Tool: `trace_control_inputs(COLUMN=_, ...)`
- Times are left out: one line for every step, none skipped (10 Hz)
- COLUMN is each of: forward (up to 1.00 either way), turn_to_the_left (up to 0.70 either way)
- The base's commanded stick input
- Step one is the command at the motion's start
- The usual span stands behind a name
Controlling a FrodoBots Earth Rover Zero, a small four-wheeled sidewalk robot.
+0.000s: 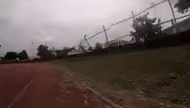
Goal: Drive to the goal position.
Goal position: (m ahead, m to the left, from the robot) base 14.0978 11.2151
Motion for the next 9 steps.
trace_control_inputs(forward=0.0, turn_to_the_left=0.0)
trace_control_inputs(forward=0.0, turn_to_the_left=0.0)
trace_control_inputs(forward=0.0, turn_to_the_left=0.37)
trace_control_inputs(forward=0.0, turn_to_the_left=0.7)
trace_control_inputs(forward=0.0, turn_to_the_left=0.7)
trace_control_inputs(forward=0.0, turn_to_the_left=0.7)
trace_control_inputs(forward=0.0, turn_to_the_left=0.7)
trace_control_inputs(forward=0.0, turn_to_the_left=0.53)
trace_control_inputs(forward=0.0, turn_to_the_left=0.17)
